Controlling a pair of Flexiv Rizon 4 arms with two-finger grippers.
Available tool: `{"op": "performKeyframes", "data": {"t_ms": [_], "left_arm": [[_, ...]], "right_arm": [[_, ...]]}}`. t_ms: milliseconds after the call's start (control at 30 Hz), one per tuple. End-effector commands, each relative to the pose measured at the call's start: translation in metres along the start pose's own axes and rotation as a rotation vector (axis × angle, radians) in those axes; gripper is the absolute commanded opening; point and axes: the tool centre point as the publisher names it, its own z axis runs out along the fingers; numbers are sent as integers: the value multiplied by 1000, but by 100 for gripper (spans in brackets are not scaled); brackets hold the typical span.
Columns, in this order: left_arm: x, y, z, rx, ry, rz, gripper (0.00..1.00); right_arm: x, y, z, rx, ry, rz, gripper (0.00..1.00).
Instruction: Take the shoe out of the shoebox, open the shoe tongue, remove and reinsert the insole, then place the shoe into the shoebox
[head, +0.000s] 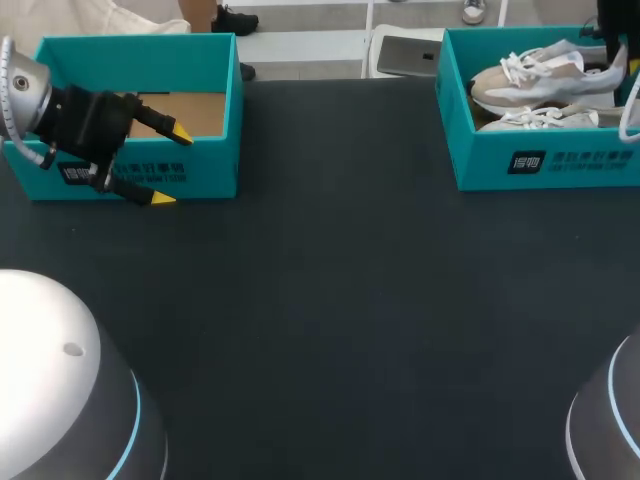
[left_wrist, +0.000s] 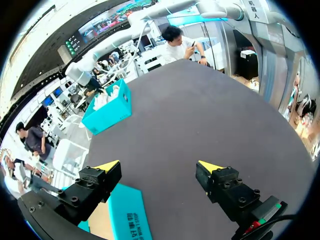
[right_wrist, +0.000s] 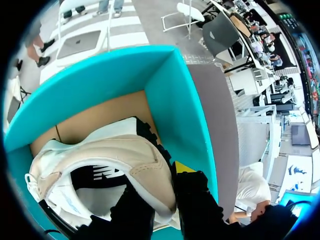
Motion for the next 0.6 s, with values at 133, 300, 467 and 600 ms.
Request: {"op": "performKeyframes", "data": {"t_ms": [133,300,467,600], "left_arm": [[1,0,-1,-2,1,0,100],[1,0,-1,-2,1,0,100],[1,0,-1,-2,1,0,100],[1,0,-1,-2,1,0,100]], "right_arm": [[9,15,7,26,-8,-3,0],[12,22,7,22,-4,-12,0],[15,24,9,23,-3,-15,0],[17,22,16,31,-1,-13,0]]}}
